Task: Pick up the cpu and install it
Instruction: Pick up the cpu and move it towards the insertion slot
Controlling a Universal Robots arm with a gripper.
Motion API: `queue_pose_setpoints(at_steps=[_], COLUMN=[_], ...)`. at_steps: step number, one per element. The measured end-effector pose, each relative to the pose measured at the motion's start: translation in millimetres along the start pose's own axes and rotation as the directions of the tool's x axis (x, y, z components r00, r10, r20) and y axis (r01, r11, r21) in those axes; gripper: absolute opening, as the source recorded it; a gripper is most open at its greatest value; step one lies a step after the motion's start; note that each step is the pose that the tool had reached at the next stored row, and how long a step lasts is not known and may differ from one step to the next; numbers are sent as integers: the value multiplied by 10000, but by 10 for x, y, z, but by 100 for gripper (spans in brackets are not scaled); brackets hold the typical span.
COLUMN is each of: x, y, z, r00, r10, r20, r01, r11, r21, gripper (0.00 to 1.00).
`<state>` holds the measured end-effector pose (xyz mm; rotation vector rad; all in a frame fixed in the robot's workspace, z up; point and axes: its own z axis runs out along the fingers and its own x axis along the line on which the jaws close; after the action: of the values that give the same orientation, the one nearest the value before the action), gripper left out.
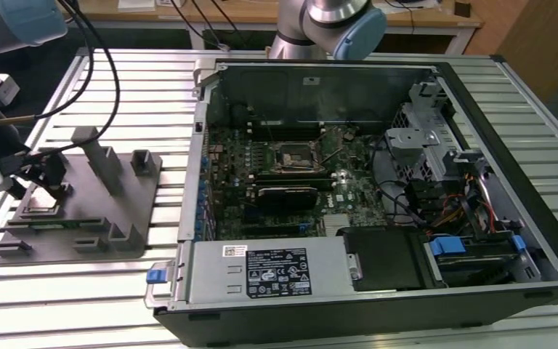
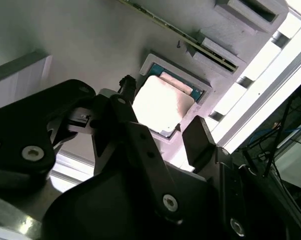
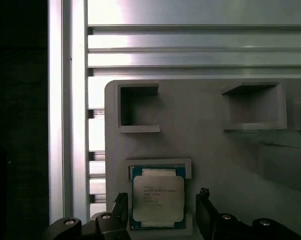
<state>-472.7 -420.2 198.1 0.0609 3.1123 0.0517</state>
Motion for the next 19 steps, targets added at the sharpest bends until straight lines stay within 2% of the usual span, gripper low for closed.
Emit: queue_pose_setpoints(at_steps=[4,19], x=[0,26], y=[0,15], z=[11,28], r00=[9997,9995], r10=[242,307], r20=[9,12], r01=[-242,-307], r11=[9997,9995], r21=[6,7], gripper=[65,65])
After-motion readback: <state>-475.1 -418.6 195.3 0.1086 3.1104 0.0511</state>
